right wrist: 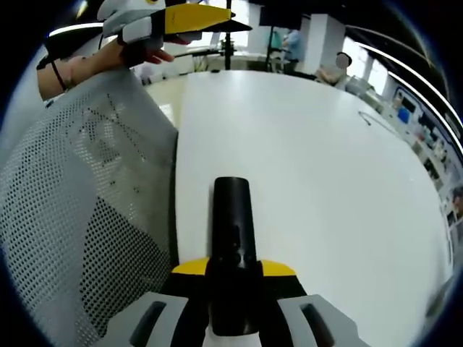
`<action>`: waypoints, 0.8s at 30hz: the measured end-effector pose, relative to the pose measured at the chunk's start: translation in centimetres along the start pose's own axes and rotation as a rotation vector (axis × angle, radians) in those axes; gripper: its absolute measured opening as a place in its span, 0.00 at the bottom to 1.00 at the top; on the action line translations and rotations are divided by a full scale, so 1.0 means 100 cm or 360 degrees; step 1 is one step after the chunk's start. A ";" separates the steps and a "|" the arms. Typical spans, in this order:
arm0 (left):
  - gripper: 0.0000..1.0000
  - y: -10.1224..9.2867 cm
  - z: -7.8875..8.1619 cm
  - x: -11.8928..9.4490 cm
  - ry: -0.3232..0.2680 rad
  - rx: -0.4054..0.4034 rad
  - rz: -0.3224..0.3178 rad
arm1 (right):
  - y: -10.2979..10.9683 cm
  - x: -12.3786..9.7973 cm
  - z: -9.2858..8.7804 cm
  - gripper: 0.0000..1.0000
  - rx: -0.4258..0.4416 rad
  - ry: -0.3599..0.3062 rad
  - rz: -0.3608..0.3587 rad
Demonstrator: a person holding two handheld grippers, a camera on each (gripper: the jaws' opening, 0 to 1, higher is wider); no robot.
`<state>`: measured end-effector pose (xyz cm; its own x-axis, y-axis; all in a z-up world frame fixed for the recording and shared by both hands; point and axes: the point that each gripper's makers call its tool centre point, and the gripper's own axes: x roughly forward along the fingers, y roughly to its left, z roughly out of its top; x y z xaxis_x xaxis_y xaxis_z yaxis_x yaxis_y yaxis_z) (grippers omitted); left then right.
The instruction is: Press the specified remote control buttons in sequence, fully releasing each button before pressing the next.
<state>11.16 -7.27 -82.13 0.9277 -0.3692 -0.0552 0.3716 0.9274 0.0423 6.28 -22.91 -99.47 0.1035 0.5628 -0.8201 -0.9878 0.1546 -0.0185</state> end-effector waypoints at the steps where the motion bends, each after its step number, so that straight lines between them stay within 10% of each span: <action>1: 0.93 0.000 -0.001 0.000 0.0007 0.0007 0.0005 | -0.001 0.000 0.000 0.21 -0.0001 0.0000 0.0002; 24: 0.92 0.002 -0.007 0.002 0.0068 0.0036 0.0029 | -0.043 0.006 0.004 0.21 -0.0018 0.0004 0.0024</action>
<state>11.35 -7.11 -82.84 0.9321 -0.3490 -0.0966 0.3559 0.9322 0.0664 10.62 -22.89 -99.63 0.0881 0.5629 -0.8218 -0.9905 0.1366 -0.0126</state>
